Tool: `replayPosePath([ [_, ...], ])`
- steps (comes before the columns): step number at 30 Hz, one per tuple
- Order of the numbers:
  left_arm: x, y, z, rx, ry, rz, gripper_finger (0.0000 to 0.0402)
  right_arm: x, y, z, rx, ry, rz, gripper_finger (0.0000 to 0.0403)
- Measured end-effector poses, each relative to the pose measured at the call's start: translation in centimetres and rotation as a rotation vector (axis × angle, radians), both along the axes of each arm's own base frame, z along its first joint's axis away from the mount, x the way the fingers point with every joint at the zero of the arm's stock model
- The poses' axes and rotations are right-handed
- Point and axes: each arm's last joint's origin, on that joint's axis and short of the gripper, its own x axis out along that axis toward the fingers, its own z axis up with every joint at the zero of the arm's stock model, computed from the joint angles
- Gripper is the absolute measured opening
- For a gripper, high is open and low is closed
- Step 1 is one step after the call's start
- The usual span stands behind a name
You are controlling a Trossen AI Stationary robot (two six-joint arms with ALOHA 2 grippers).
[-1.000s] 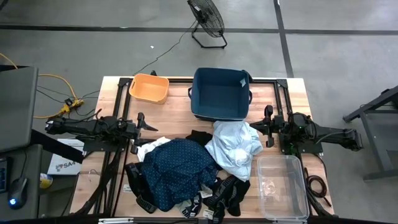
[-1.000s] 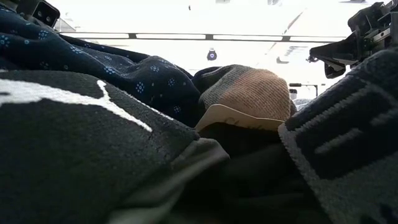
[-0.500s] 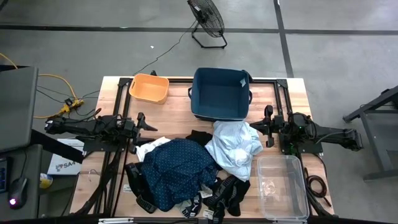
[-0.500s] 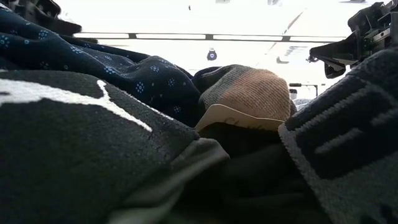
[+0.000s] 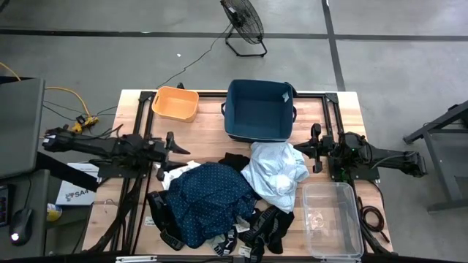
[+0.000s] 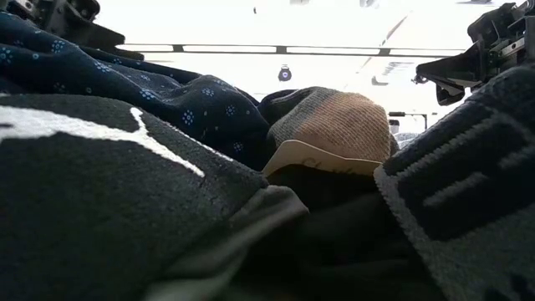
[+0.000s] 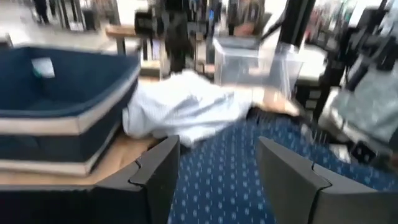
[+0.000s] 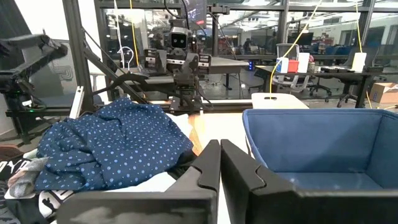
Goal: Pick & Place Cloths
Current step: Put the blue shirt into the blue laundry bin
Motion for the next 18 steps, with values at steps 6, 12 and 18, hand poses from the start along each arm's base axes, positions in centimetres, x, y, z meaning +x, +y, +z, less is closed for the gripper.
replayPosePath([
  [6,2.7,-0.6,1.4,0.062,0.191,-0.100,0.0204,0.0,0.0,0.0,0.000,0.000,0.000,0.0004],
  [12,5.7,-1.0,3.1,0.134,0.410,-0.117,0.0204,0.0,0.0,0.0,0.000,0.000,0.000,0.0004],
  [18,8.7,-1.3,4.9,0.141,0.632,-0.092,0.0204,0.0,0.0,0.0,0.000,0.000,0.000,0.0004],
])
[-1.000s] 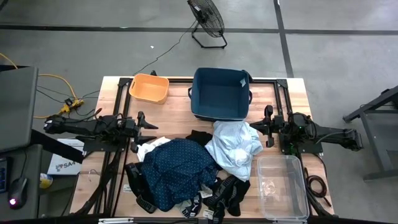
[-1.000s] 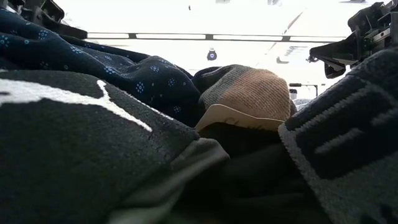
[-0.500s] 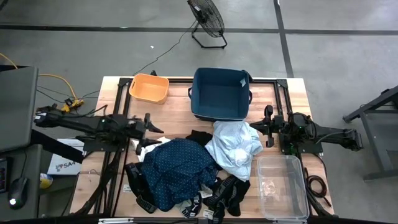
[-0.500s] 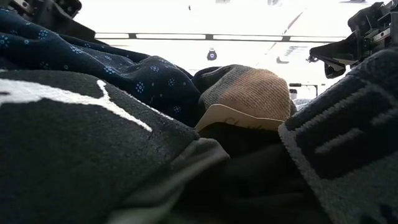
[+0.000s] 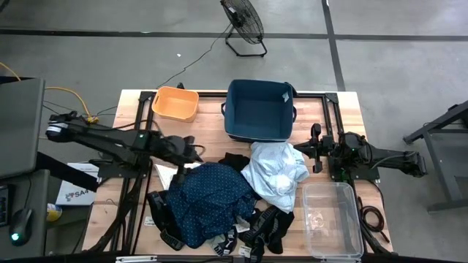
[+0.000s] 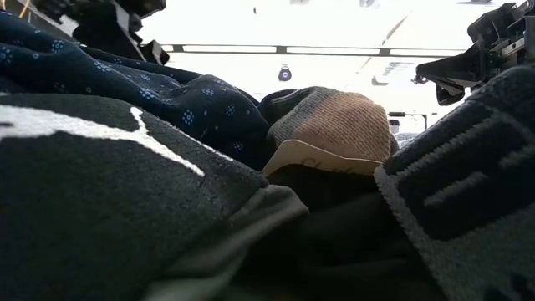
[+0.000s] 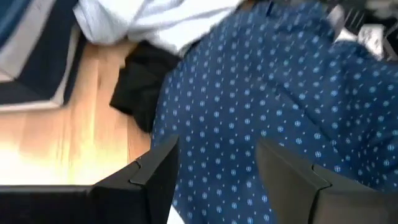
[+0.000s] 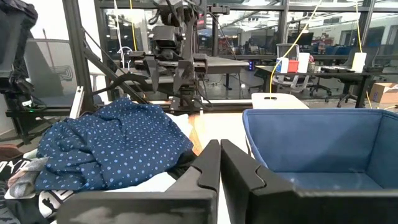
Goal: Pick & Place Cloths
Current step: Put the blue shirt into the blue laundry bin
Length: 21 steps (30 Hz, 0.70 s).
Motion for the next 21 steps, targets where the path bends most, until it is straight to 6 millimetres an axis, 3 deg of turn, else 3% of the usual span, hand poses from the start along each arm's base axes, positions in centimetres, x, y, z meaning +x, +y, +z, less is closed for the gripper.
replayPosePath([
  [6,3.5,-0.9,1.2,-0.012,0.175,0.020,0.0204,0.0,0.0,0.0,0.000,0.000,0.000,0.0004],
  [11,5.3,-2.8,0.3,0.020,0.314,-0.007,0.0204,0.0,0.0,0.0,0.000,0.000,0.000,0.0004],
  [21,5.4,-6.1,-1.1,0.241,0.318,0.002,0.0205,0.0,0.0,0.0,0.000,0.000,0.000,0.0004],
])
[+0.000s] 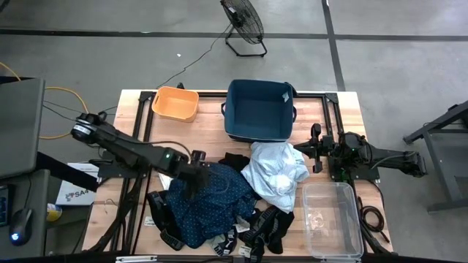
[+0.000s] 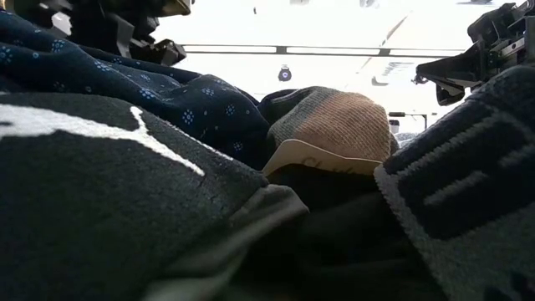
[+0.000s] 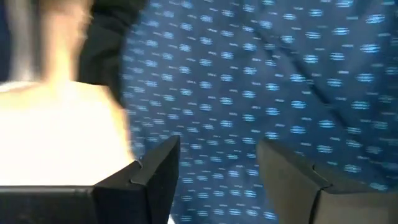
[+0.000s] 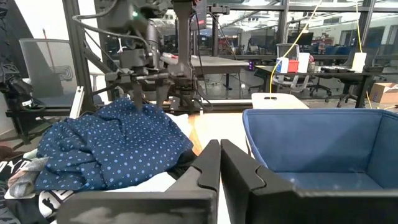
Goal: Pick & Place Cloths
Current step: Put the blue shirt into the blue laundry bin
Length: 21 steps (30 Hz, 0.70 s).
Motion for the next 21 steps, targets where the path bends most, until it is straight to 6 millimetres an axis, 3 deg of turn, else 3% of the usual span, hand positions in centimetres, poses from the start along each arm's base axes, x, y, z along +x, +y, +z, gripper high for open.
replayPosePath([
  [4,-0.1,-1.0,-0.5,0.090,0.009,-0.066,0.0227,0.0,0.0,0.0,0.000,0.000,0.000,0.0004],
  [8,0.0,-1.2,-0.4,0.082,-0.011,-0.084,0.0280,0.0,0.0,0.0,0.000,0.000,0.000,0.0004],
  [13,0.1,-1.1,-0.5,-0.059,0.027,-0.090,0.0342,0.0,0.0,0.0,0.000,0.003,-0.001,0.0004],
  [17,0.3,-0.7,-0.5,-0.088,0.039,-0.085,0.0353,0.0,0.0,0.0,0.000,0.003,0.000,0.0004],
  [21,1.1,-0.3,-1.8,-0.149,0.094,-0.095,0.0354,0.0,0.0,0.0,0.000,0.002,0.000,0.0004],
])
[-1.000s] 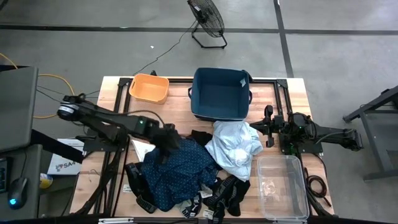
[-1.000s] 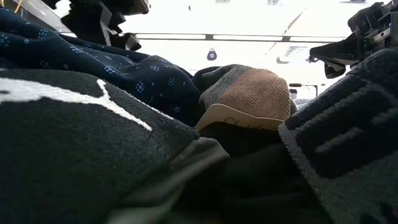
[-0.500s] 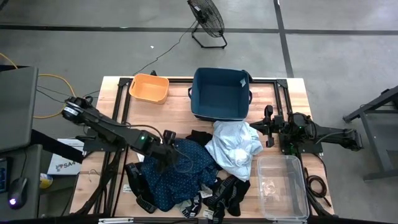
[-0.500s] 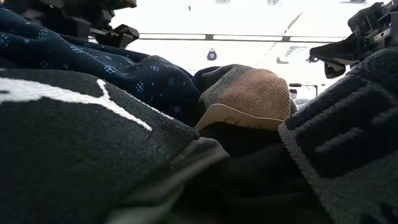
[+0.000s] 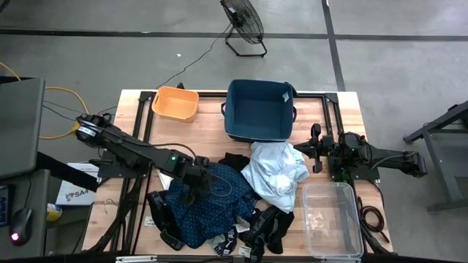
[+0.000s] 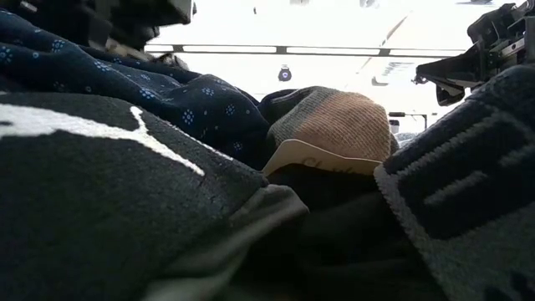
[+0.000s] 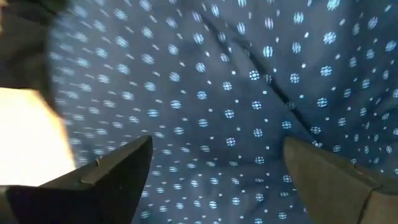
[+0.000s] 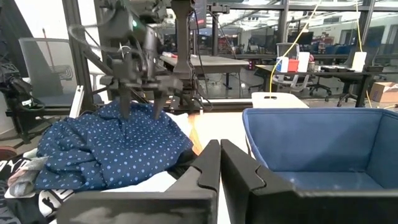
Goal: Pick & Place Cloths
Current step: Put the blue shirt into the blue laundry bin
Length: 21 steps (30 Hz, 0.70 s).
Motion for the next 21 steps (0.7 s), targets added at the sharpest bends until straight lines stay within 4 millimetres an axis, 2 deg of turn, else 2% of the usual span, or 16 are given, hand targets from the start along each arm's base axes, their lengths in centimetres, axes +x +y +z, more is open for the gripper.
replayPosePath([
  [7,1.4,-0.3,-1.6,-0.032,0.009,-0.070,0.0353,0.0,0.0,0.0,0.000,0.002,0.000,0.0004],
  [10,1.5,-0.1,-1.7,-0.035,0.014,-0.067,0.0335,0.0,0.0,-0.1,0.001,0.007,0.000,0.0004],
  [13,1.6,0.3,-1.8,-0.031,0.018,-0.061,0.0295,0.0,0.0,-0.1,0.001,0.008,0.000,0.0004],
  [21,2.4,1.5,-2.7,-0.031,0.047,-0.023,0.0147,0.0,0.0,-0.1,0.001,0.012,0.000,0.0004],
])
